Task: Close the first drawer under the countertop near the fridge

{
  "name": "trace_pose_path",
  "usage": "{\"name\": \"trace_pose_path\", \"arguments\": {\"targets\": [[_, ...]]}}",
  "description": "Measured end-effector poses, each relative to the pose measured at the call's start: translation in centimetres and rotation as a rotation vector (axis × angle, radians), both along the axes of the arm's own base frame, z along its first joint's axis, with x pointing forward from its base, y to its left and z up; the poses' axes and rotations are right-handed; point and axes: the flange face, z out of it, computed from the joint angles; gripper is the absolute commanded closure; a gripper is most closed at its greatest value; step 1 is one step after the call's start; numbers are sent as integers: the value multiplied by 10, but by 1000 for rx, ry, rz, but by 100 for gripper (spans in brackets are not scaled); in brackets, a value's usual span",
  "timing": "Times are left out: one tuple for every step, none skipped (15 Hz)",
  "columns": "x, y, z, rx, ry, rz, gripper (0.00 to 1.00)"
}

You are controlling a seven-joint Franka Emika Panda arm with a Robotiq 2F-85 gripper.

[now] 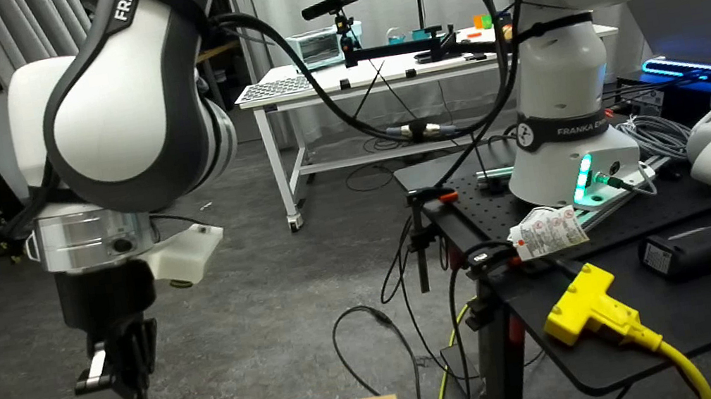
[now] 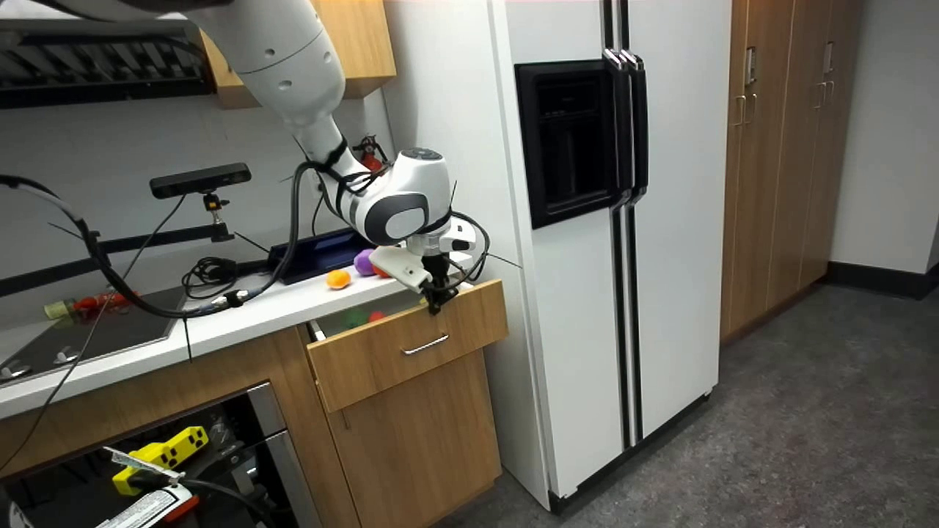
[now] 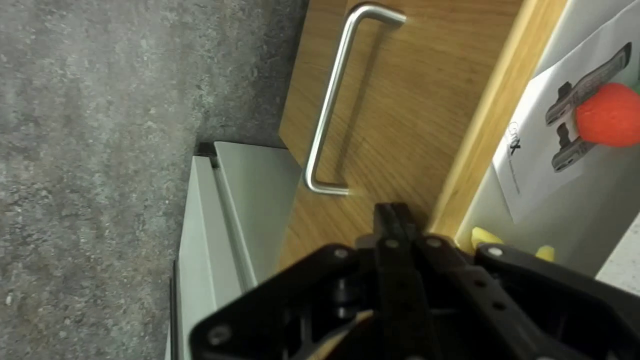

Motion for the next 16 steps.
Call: {"name": "trace_pose_path", "arguments": {"targets": [[2,8,-1,21,1,1,100],[4,17,-2,41,2,4,100],[6,26,-4,60,3,8,100],[7,34,-5,79,4,11,100],[8,42,-6,97,5,15,100],[10,51,-7,115,6,21,100],[12,59,-8,133,6,25,100],[13,68,-9,151,7,31,100],[15,76,-9,167,6,36,100],[16,84,-10,183,6,41,100],[18,92,-11,198,6,46,100],[19,100,-11,213,5,51,100],[20,105,-12,223,7,53,100],[21,105,-14,226,7,56,100],[21,105,-15,227,6,61,100],[21,104,-14,226,2,69,100]]}}
